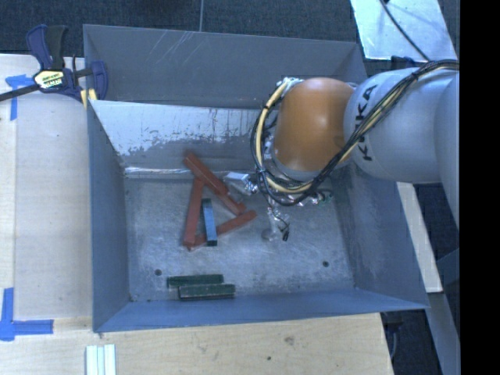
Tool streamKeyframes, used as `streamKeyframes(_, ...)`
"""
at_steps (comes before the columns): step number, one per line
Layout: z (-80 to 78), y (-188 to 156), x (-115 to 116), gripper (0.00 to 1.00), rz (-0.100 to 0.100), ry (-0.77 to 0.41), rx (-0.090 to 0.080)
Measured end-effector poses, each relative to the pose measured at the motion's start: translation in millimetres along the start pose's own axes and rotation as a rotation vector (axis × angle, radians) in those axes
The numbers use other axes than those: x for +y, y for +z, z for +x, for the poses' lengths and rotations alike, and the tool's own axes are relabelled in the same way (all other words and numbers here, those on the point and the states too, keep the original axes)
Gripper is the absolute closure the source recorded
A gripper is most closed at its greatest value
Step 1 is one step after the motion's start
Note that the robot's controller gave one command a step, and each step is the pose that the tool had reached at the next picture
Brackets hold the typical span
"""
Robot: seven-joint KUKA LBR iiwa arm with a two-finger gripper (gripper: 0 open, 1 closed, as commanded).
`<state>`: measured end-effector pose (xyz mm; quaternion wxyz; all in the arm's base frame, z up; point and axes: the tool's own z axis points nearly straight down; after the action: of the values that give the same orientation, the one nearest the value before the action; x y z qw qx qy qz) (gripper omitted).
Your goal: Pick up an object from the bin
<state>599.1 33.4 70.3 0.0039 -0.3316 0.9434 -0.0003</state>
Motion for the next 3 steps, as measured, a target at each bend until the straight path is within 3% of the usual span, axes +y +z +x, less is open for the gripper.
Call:
streamKeyframes(1, 0.6, -3, -1, 1.00, 0.003, 0.002, -0.001)
streamKeyframes(2, -11.1, -84, 7, 1.00, 0.004, -0.018, -0.004)
streamKeyframes(3, -8.9, -79, 8, 0.00, -0.002, -0.016, 0.004)
